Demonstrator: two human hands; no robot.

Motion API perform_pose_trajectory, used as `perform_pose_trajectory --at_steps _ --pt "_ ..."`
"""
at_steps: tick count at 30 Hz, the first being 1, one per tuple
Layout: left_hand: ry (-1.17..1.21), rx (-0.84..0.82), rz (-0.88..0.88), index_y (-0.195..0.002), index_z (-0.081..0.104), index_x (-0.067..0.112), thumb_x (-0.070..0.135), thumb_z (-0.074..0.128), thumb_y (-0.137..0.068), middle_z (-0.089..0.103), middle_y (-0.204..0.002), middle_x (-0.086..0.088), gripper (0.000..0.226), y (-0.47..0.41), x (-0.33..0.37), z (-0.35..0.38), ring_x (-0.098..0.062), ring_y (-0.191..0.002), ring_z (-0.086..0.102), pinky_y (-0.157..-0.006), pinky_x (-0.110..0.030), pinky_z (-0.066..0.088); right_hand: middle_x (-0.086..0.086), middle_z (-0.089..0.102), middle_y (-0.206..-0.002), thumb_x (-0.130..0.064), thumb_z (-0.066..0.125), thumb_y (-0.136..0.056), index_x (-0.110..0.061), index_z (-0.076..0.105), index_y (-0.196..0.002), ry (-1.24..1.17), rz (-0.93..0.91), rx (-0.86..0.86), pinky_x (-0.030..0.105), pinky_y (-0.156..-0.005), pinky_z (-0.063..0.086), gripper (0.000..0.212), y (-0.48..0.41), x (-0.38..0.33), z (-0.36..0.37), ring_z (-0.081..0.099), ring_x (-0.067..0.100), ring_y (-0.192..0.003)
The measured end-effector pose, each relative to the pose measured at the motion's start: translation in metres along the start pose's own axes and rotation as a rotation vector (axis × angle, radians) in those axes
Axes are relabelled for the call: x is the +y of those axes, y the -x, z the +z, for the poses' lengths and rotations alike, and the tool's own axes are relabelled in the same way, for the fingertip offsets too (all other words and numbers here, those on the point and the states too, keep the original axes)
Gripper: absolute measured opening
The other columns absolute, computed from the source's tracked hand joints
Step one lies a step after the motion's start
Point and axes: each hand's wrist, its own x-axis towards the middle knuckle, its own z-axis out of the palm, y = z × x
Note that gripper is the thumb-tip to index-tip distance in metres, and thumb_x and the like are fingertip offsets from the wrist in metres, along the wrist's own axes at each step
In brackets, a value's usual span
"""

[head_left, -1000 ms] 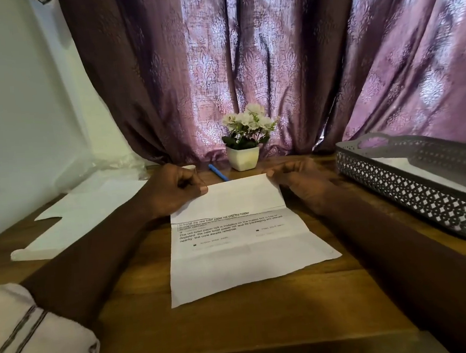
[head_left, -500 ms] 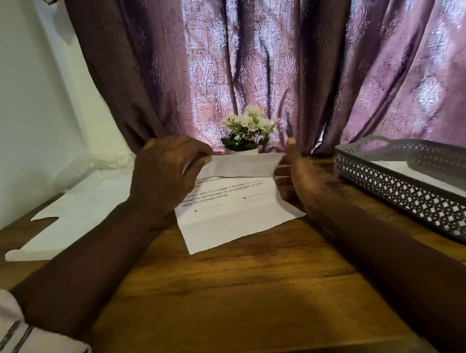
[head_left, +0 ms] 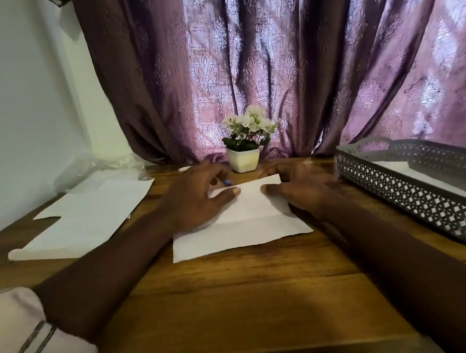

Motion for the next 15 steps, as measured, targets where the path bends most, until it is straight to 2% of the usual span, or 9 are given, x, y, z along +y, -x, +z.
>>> perform_pose_trajectory --at_steps 2,4,5,6,8,10,12,15 --pt "0.215 0.037 -0.076 -0.117 0.071 0.021 0.034 0.071 -0.095 0.072 -0.102 0.008 0.026 -0.002 -0.001 0.003 -0.008 -0.091 0.066 -0.075 -0.015 0.048 0.01 0.076 -0.089 0.003 0.073 -0.089 -0.003 0.072 -0.107 -0.113 -0.036 -0.019 0.027 -0.059 0.055 0.019 0.002 -0.003 0.008 0.071 0.018 -0.072" --pt "0.316 0.043 -0.115 -0.106 0.077 0.015 0.025 0.071 -0.095 0.071 -0.082 0.009 0.016 -0.002 -0.001 0.004 -0.002 -0.069 0.06 -0.06 -0.01 0.043 0.018 0.078 -0.102 0.001 0.075 -0.088 0.002 0.072 -0.107 -0.192 -0.074 -0.088 0.04 -0.075 0.062 0.019 0.004 -0.004 0.017 0.076 0.029 -0.088" --pt "0.352 0.045 -0.122 -0.098 0.078 0.012 0.022 0.071 -0.096 0.065 -0.069 0.013 0.013 -0.001 -0.001 0.005 0.0 -0.059 0.052 -0.054 -0.01 0.038 0.02 0.077 -0.104 -0.003 0.077 -0.088 0.002 0.073 -0.105 -0.201 -0.1 -0.113 0.046 -0.08 0.06 0.018 0.004 -0.004 0.021 0.075 0.035 -0.092" --pt "0.395 0.051 -0.134 -0.091 0.078 0.009 0.019 0.071 -0.096 0.057 -0.059 0.016 0.013 0.0 -0.001 0.007 0.001 -0.053 0.046 -0.05 -0.01 0.034 0.02 0.076 -0.103 -0.007 0.078 -0.087 0.0 0.074 -0.101 -0.184 -0.132 -0.112 0.046 -0.079 0.057 0.017 0.003 -0.003 0.025 0.073 0.036 -0.09" --pt "0.467 0.055 -0.147 -0.086 0.077 0.007 0.016 0.071 -0.096 0.05 -0.051 0.019 0.014 0.0 -0.002 0.008 0.002 -0.049 0.041 -0.048 -0.01 0.03 0.018 0.073 -0.093 -0.013 0.079 -0.084 -0.005 0.076 -0.093 -0.149 -0.179 -0.074 0.037 -0.073 0.05 0.012 -0.001 -0.001 0.032 0.066 0.026 -0.08" --pt "0.481 0.04 -0.14 -0.083 0.077 0.012 0.017 0.071 -0.095 0.052 -0.051 0.021 0.014 -0.003 -0.005 0.01 0.003 -0.051 0.042 -0.051 -0.012 0.032 0.023 0.072 -0.096 -0.003 0.076 -0.087 0.008 0.072 -0.099 -0.207 -0.162 -0.046 0.034 -0.074 0.052 0.017 -0.006 0.001 0.034 0.066 0.023 -0.081" --pt "0.473 0.038 -0.137 -0.079 0.076 0.017 0.022 0.073 -0.094 0.057 -0.057 0.019 0.015 -0.006 -0.012 0.01 0.003 -0.057 0.044 -0.058 -0.021 0.038 0.034 0.069 -0.11 0.007 0.071 -0.088 0.02 0.063 -0.105 -0.354 -0.106 -0.043 0.046 -0.084 0.058 0.023 -0.008 0.001 0.03 0.069 0.033 -0.093" --pt "0.515 0.014 -0.139 -0.077 0.075 0.015 0.031 0.076 -0.087 0.064 -0.069 0.01 0.019 -0.01 -0.024 0.008 -0.006 -0.07 0.053 -0.069 -0.031 0.043 0.034 0.066 -0.111 0.009 0.071 -0.084 0.013 0.064 -0.091 -0.473 -0.047 -0.012 0.057 -0.092 0.055 0.01 -0.008 0.001 0.017 0.066 0.042 -0.1"
